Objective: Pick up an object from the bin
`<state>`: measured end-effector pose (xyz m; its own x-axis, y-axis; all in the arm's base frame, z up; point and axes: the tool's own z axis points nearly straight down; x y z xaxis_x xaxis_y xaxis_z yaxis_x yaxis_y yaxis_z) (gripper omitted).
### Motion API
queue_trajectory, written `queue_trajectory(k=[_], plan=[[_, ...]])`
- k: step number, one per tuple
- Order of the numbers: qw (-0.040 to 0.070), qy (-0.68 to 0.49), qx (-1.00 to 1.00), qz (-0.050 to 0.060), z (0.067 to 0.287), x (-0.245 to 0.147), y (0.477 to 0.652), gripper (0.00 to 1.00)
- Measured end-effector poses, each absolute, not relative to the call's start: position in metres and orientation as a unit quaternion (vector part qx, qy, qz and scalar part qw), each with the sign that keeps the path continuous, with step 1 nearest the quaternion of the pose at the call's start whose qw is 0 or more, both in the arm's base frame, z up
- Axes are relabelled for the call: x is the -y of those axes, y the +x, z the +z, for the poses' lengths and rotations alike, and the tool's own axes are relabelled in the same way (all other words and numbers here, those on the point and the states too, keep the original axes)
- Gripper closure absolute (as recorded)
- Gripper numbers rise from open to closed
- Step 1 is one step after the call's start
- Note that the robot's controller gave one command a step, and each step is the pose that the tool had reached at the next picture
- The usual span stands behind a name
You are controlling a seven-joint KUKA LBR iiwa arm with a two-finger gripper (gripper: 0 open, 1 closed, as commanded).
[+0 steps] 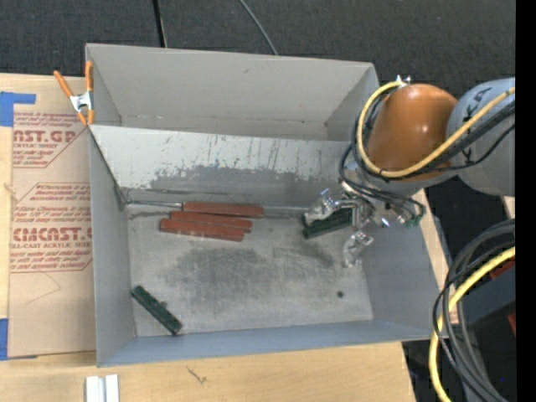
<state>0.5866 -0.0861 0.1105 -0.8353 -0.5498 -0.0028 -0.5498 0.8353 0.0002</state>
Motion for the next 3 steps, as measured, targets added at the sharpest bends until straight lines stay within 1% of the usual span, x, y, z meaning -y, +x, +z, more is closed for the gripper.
queue_trajectory(k=[1, 2, 3], plan=[[0.001, -0.276, -0.961, 0.001, 0.075, 0.081, 0.592, 1.0], [0.001, -0.276, -0.961, 0.001, 0.075, 0.081, 0.592, 1.0], [-0.002, -0.278, -0.96, 0.002, 0.124, 0.076, 0.581, 1.0]])
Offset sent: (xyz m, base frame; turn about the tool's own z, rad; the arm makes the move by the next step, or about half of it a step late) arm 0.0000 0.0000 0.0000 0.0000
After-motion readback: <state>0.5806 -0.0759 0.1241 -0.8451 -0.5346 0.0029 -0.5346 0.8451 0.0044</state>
